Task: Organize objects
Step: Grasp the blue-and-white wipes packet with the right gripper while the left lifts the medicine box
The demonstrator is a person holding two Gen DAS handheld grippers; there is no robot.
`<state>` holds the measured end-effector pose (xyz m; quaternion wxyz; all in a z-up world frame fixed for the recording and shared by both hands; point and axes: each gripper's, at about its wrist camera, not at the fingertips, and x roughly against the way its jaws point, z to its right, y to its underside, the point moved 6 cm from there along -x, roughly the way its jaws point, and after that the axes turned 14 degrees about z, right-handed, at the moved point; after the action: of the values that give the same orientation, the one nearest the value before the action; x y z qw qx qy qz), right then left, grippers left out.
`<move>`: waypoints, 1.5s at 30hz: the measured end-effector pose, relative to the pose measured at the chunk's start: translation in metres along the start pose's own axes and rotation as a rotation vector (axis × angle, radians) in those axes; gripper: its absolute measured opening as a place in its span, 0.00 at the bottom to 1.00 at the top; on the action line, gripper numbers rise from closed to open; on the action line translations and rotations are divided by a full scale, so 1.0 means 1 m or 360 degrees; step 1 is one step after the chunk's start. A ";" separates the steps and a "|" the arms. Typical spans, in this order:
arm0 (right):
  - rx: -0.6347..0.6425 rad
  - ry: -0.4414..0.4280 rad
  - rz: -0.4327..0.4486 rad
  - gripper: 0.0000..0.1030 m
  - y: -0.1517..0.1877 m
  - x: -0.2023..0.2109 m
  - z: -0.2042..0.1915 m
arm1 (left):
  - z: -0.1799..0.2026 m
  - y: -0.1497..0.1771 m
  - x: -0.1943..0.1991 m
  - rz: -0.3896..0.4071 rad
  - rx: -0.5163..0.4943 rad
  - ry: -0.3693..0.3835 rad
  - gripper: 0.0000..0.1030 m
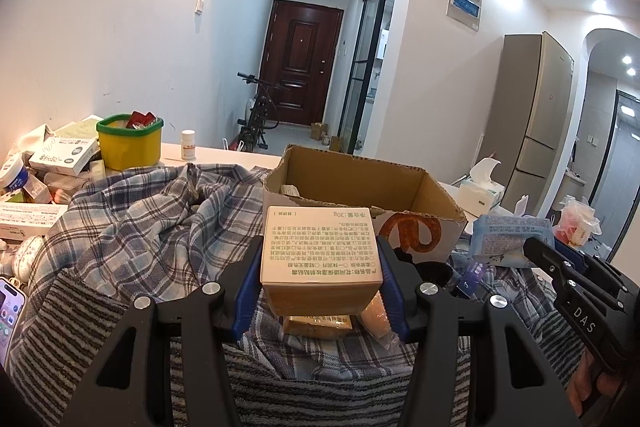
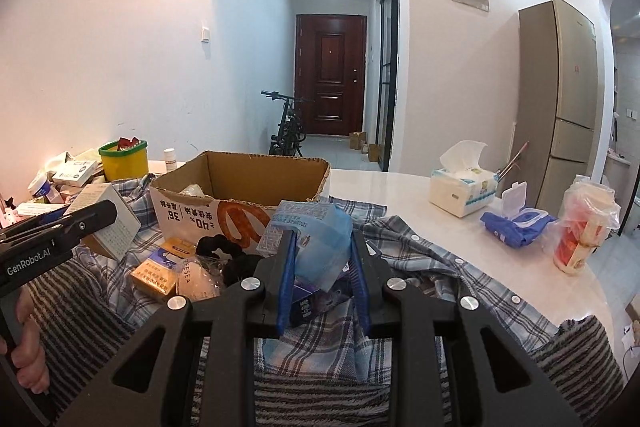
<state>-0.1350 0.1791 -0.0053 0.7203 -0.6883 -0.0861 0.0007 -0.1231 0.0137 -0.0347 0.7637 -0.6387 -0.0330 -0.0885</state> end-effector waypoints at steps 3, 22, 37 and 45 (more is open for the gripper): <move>0.0005 0.0002 0.0008 0.24 -0.002 0.002 0.001 | 0.000 -0.001 0.002 0.0017 0.0001 0.0002 0.53; 0.0023 -0.0108 0.0218 0.24 -0.059 0.025 -0.003 | -0.001 -0.044 0.037 0.0107 0.0012 -0.0020 0.53; -0.0013 -0.0131 0.0647 0.24 -0.174 0.035 -0.013 | 0.022 -0.173 0.067 0.0583 -0.0108 0.0015 0.53; -0.0062 -0.0115 0.0652 0.24 -0.191 0.004 -0.025 | 0.027 -0.189 0.043 0.0613 -0.0055 0.0094 0.53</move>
<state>-0.1504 0.1447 0.1842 0.6881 -0.7048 0.0298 0.1701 -0.1130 0.0048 0.1609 0.7561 -0.6432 0.1139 0.0399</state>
